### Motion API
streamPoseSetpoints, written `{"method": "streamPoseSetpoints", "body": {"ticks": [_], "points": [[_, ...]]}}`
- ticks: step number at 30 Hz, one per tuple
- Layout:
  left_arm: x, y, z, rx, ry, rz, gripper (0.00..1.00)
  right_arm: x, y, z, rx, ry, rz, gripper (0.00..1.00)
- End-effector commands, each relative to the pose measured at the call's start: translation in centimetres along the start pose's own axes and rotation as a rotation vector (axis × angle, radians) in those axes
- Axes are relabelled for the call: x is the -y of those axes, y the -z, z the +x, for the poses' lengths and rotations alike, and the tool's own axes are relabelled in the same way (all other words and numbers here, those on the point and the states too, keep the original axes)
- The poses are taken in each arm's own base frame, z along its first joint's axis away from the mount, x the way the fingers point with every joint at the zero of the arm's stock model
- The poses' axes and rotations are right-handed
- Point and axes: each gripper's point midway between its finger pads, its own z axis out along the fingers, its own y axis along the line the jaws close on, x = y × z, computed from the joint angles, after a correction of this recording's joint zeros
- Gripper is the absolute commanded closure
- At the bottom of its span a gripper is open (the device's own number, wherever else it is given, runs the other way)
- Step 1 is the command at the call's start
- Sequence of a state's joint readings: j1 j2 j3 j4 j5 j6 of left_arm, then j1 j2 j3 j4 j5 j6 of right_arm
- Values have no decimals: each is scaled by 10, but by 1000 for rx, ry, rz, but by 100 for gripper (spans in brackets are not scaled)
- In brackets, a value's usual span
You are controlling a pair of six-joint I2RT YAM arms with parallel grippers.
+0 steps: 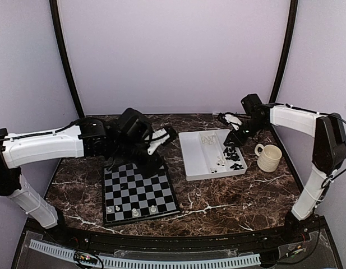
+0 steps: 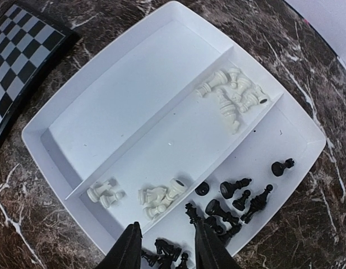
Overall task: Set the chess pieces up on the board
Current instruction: Place the bishop on f1, then pick up the chess pile from the storage box.
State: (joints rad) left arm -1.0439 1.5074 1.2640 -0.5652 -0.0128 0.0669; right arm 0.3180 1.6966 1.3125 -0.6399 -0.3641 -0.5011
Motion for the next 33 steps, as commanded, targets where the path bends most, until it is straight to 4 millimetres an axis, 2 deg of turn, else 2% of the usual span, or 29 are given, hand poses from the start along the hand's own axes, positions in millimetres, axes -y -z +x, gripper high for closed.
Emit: {"method": "streamPoseSetpoints", "body": {"ticks": [1,5,8,13,18,33], "points": [[-61,20,-66,301,252,-96,45,13,-19,-6,-58,-2,48,69],[-83,19,-93,440,419,-80,45,22,-42,-16,-96,29,46,72],[-82,10,-103,477,484,21,45,31,-56,-26,-109,58,58,73],[-73,-6,-95,428,490,92,45,44,-78,-37,-135,97,61,72],[-72,-5,-89,420,486,94,45,52,-95,-37,-173,115,61,72],[-70,-5,-83,425,492,102,45,66,-130,-17,-309,140,121,70]]}}
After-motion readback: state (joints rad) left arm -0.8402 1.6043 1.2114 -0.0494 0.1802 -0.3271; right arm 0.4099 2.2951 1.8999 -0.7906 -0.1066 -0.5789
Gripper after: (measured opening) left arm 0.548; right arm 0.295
